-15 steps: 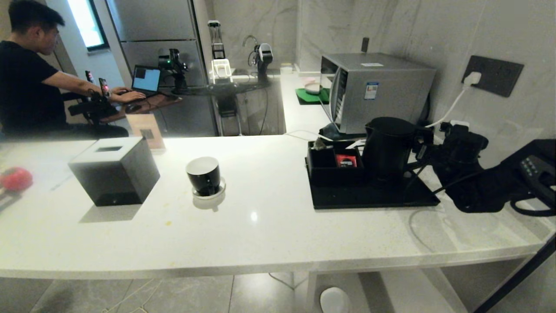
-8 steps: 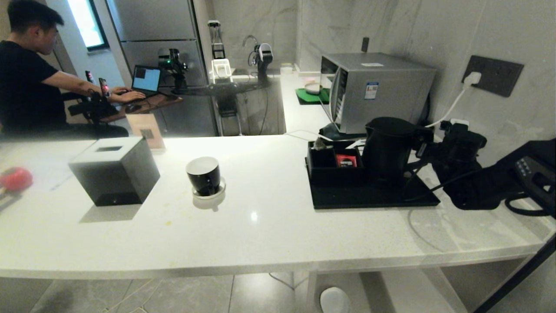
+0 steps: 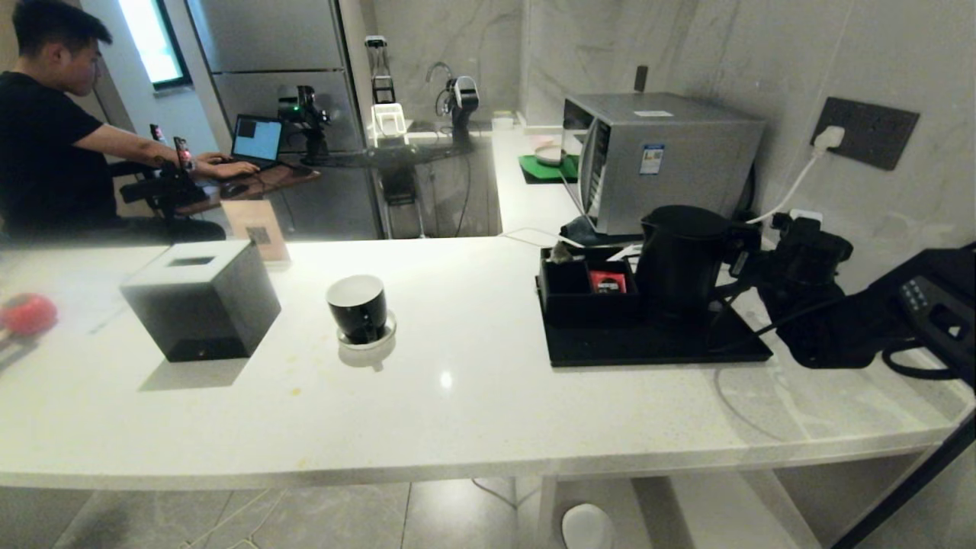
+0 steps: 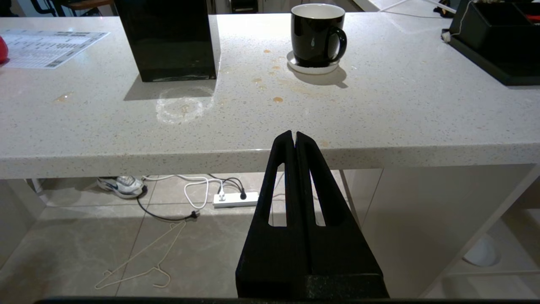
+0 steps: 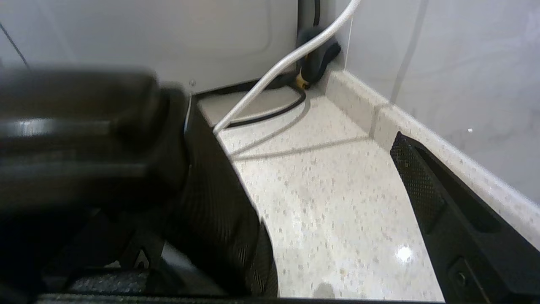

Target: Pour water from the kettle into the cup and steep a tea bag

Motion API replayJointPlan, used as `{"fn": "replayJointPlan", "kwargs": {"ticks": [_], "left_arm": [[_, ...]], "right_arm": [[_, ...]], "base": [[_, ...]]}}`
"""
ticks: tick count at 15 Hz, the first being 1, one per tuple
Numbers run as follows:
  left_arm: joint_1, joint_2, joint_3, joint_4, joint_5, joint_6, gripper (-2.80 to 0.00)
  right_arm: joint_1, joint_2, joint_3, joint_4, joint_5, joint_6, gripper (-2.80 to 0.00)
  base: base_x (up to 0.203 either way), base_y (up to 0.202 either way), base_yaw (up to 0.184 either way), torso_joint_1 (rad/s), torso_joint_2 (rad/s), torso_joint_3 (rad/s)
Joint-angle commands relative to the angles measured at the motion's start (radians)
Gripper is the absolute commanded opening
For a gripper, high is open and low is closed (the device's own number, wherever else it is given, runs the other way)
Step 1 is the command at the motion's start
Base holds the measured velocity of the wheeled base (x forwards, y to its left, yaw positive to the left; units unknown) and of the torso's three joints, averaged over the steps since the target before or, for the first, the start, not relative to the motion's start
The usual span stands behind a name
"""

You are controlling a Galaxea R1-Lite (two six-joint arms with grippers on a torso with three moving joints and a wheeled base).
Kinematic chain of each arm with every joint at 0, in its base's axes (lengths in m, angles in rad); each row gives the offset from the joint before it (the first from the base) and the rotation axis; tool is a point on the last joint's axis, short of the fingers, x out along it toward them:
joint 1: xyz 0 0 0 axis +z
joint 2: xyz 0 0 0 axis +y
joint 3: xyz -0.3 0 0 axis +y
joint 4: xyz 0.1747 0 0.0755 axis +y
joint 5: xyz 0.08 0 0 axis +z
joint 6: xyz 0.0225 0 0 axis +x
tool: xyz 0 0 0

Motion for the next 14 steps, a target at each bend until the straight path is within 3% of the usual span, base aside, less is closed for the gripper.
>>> {"fn": "replayJointPlan", "kwargs": {"ticks": [1,8,9,14], "left_arm": [[0.0,0.0,0.0,-0.001,0.0,-0.001,-2.8],[0.0,0.0,0.0,-0.001,0.0,-0.001,-2.8],[0.0,0.0,0.0,-0.001,0.0,-0.001,-2.8],[0.0,0.0,0.0,-0.001,0.0,-0.001,-2.8]], "right_arm": [[0.0,0.011,-0.028,-0.001,-0.001,0.0,0.0],[0.001,0.02,-0.028,-0.006,-0.001,0.0,0.0],[0.001,0.022,-0.03,-0.008,-0.001,0.0,-2.8],[0.004,0.022,-0.044,-0.012,-0.009,0.002,-2.8]], "base": [[0.0,0.0,0.0,0.0,0.0,0.0],[0.0,0.0,0.0,0.0,0.0,0.0],[0.0,0.0,0.0,0.0,0.0,0.0],[0.0,0.0,0.0,0.0,0.0,0.0]]}}
